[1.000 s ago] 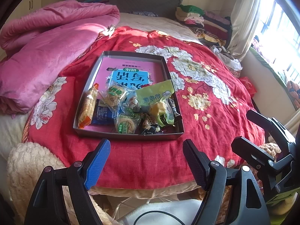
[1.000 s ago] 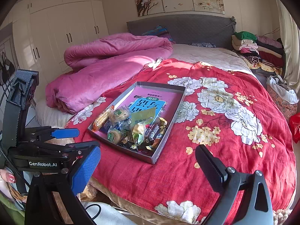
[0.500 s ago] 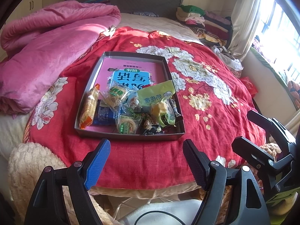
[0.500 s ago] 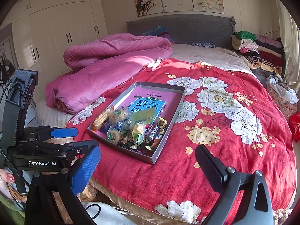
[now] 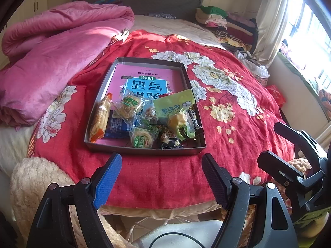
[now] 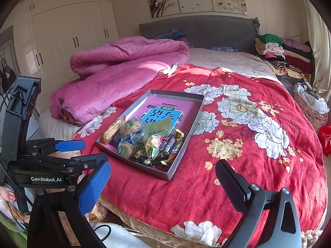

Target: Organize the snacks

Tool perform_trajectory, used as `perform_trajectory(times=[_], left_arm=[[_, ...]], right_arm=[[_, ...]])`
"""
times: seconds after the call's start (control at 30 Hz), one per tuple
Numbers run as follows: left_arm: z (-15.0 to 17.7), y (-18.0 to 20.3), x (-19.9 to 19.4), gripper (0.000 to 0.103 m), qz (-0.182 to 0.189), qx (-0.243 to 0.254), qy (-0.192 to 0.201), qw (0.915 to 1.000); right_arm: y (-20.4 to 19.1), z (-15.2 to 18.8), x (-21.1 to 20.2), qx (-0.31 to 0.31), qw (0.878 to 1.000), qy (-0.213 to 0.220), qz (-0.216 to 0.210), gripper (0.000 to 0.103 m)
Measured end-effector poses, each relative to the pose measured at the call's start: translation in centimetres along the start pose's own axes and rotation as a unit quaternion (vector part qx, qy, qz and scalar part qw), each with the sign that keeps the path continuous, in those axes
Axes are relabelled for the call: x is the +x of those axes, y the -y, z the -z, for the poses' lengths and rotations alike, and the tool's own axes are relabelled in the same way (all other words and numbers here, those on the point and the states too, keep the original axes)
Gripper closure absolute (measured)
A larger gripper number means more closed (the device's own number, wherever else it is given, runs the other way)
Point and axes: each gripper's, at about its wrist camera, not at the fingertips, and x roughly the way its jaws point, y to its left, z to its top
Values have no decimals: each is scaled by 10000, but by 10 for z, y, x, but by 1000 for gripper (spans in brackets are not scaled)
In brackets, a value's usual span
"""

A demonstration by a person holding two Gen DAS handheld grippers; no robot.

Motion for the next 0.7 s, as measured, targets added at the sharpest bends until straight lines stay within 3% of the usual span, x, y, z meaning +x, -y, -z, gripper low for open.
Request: perform_trajectory(times=[0.7], left_arm=[[0, 2, -1, 22, -115, 11, 35, 9999]], right_arm=[[1, 0, 0, 14, 10000, -13, 3, 1]])
